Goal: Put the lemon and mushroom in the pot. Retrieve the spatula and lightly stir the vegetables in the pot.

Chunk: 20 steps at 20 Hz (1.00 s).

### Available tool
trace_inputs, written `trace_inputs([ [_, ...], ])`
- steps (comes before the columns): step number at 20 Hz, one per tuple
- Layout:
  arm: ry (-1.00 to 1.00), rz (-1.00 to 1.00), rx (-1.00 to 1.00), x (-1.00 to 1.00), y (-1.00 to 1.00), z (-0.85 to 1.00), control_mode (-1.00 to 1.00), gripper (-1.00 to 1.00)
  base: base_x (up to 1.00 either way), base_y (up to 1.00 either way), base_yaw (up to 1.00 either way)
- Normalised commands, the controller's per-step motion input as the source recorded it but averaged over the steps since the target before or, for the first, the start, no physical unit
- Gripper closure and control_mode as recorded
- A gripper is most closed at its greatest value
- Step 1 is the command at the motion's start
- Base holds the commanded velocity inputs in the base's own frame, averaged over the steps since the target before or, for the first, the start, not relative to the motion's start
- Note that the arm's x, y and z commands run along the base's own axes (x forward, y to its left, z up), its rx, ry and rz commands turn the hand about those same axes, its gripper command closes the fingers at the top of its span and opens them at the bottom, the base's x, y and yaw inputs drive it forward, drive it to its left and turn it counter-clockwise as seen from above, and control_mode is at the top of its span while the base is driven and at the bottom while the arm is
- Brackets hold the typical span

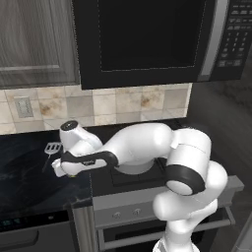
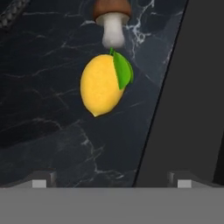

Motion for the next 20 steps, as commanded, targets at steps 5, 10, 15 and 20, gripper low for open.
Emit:
trace_inputs([
  [5, 0.28, 0.0, 0.0, 0.0, 0.16, 0.0, -1.0, -1.0, 0.0, 0.0, 0.0],
  [10, 0.07, 0.0, 0.0, 0.0, 0.0, -0.27, -1.0, -1.0, 0.0, 0.0, 0.0],
  [15, -0.16, 0.0, 0.0, 0.0, 0.0, -0.21, -1.0, -1.0, 0.0, 0.0, 0.0],
  [20, -0.2, 0.0, 0.0, 0.15, 0.0, -0.3, -1.0, -1.0, 0.0, 0.0, 0.0],
])
